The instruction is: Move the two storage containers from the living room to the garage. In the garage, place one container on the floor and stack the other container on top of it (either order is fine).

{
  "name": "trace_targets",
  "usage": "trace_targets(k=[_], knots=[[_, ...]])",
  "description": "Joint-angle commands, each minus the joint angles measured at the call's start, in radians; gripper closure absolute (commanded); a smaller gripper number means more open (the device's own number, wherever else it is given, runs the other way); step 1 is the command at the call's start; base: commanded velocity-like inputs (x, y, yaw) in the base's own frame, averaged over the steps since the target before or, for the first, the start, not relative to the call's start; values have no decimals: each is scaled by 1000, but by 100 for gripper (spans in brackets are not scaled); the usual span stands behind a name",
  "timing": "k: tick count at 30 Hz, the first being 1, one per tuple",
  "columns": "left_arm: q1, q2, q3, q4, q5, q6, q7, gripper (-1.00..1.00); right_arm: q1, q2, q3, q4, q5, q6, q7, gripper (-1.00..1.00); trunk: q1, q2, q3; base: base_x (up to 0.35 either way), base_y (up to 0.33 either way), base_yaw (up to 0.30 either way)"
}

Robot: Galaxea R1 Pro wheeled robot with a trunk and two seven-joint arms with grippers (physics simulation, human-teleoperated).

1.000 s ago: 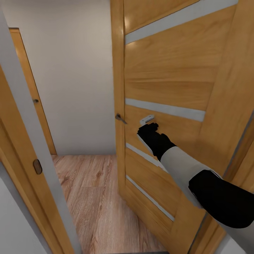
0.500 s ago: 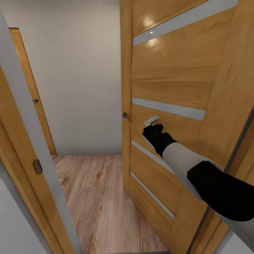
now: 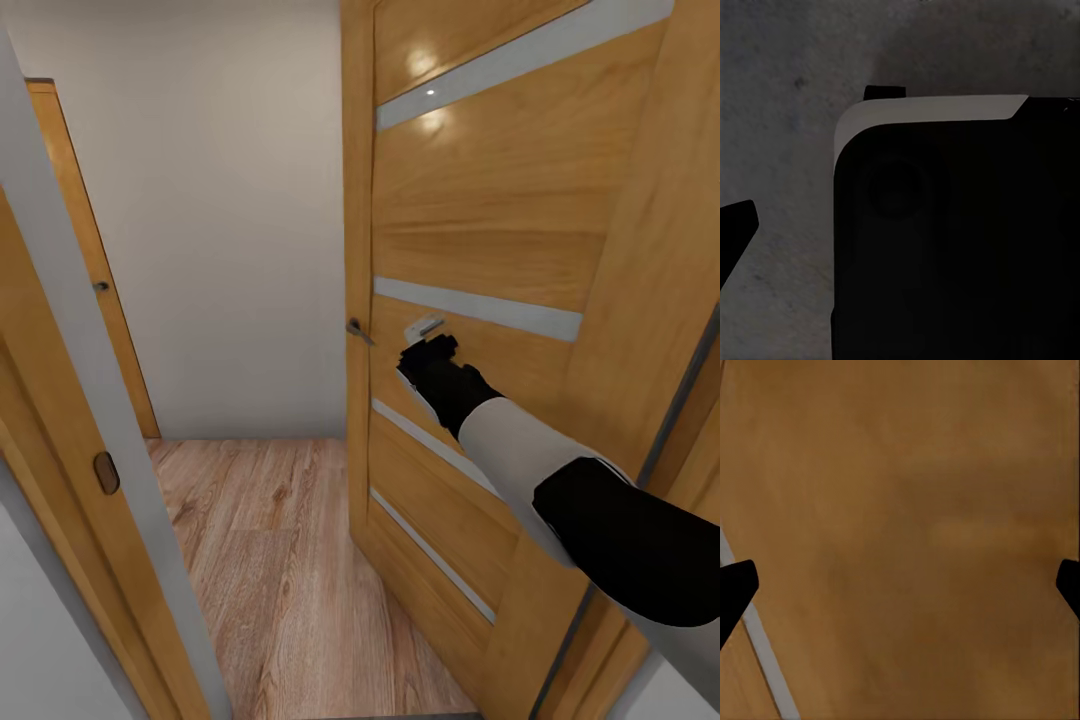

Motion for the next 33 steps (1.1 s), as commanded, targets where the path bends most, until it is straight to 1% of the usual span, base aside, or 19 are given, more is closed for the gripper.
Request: trace_targets(k=[1,3,4,6,7,8,13,16,21,33], knots=[[0,0,1,0,2,-3,0,-100,-1,0,5,-11,-8,11,-6,-100,0,-1,-1,0,0,0],[0,0,1,0,2,-3,0,-100,0,0,2,-75,-17,47,-1,-100,0,-1,-1,0,0,0],[0,-1,1,0,2,-3,1,-100,4,0,1,-110,-34,58,8,-100,0,-1,-1,0,0,0],[0,-1,2,0,2,-3,1,-100,7,0,1,-144,-61,65,24,-100,0,-1,-1,0,0,0],[0,-1,2,0,2,-3,1,-100,8,0,1,-154,-72,67,35,-100,0,-1,-1,0,0,0],[0,-1,3,0,2,-3,1,-100,9,0,2,-165,-86,69,62,-100,0,-1,-1,0,0,0],[0,-2,3,-1,2,-3,1,-100,10,0,1,-171,-97,70,145,-100,0,-1,-1,0,0,0],[0,-3,3,-1,2,-3,0,-100,10,0,1,-171,-111,71,171,-100,0,-1,-1,0,0,0],[0,-1,0,-1,2,-3,-5,-100,10,0,1,-171,-123,71,184,-100,0,-1,-1,141,0,0],[0,0,0,-1,2,-3,-6,-100,10,0,9,-171,-122,82,181,-100,0,-1,-1,303,0,0]])
